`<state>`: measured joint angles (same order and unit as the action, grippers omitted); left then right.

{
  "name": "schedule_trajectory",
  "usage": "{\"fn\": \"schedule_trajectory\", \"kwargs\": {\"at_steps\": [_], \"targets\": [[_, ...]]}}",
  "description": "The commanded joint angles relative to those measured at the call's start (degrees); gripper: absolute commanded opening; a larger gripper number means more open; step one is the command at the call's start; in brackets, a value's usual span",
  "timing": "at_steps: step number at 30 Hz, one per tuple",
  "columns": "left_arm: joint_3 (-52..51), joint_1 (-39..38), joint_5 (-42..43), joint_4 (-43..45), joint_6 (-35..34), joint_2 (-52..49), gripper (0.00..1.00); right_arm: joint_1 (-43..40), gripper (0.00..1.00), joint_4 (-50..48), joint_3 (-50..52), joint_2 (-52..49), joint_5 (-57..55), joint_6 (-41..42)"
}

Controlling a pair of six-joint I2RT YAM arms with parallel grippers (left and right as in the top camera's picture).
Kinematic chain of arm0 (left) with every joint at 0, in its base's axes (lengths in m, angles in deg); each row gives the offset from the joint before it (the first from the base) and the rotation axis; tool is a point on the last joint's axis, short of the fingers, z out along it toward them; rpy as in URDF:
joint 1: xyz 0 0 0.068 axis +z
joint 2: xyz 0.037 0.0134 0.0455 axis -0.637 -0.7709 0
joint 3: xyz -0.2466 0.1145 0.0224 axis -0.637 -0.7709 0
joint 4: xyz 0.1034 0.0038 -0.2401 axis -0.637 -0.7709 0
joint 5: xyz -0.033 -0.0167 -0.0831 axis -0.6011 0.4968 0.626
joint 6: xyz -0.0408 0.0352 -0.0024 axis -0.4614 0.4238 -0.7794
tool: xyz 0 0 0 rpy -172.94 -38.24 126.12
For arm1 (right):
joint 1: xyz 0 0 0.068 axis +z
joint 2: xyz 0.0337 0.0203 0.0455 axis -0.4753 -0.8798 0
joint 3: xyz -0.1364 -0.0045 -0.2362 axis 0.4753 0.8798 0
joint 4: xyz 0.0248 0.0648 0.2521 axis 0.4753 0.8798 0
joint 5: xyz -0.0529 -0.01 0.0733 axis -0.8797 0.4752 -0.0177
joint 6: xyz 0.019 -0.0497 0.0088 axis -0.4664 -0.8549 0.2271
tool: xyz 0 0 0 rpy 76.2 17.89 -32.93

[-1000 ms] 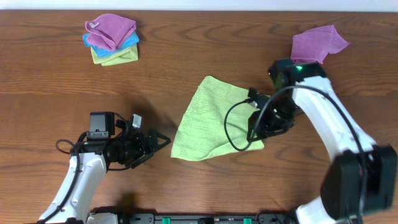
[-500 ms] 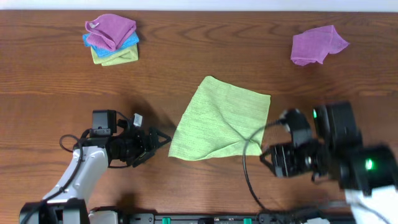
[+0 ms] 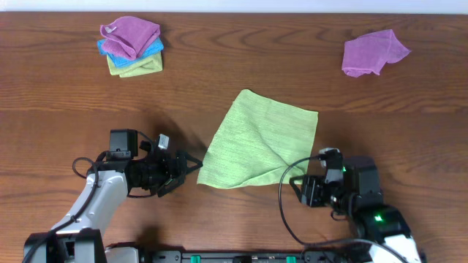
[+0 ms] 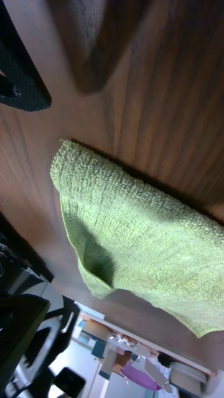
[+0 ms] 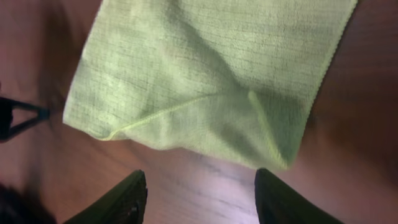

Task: Fold the cloth
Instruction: 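Move the right gripper to the cloth's near right corner, then position both grippers at the near edge of the flat green cloth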

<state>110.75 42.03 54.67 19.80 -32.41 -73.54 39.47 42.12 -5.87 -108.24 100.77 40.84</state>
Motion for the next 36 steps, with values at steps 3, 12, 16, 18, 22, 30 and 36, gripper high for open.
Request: {"fn": "schedule_trajectory", "kwargs": {"at_steps": [3,12,16,18,22,30,36], "targets": [[-0.07,-0.28,2.36,-0.07,-0.22,-0.22,0.95,-0.22,0.55,-7.3,1.07,-6.88,-2.45,1.29],[-0.07,-0.28,2.78,-0.09,-0.24,-0.22,0.95,-0.2,0.53,-18.93,1.05,-23.8,-1.6,1.29],[-0.09,-0.28,2.75,-0.09,-0.24,-0.22,0.95,-0.2,0.48,-23.26,1.05,-24.98,2.75,1.29],[-0.07,-0.28,2.75,-0.09,-0.24,-0.22,0.95,-0.2,0.41,-23.65,0.94,-24.7,5.7,1.29],[-0.07,-0.26,2.71,0.15,-0.24,-0.22,0.95,-0.13,0.4,-22.08,0.94,-23.8,12.5,1.29],[-0.07,-0.26,2.71,1.03,-0.24,-0.22,0.95,-0.13,0.4,-6.29,0.94,-22.01,13.88,-1.55],[-0.07,-0.24,2.27,1.33,-0.24,-0.22,0.95,-0.15,0.4,-1.68,0.87,-15.28,12.39,-2.21]]}}
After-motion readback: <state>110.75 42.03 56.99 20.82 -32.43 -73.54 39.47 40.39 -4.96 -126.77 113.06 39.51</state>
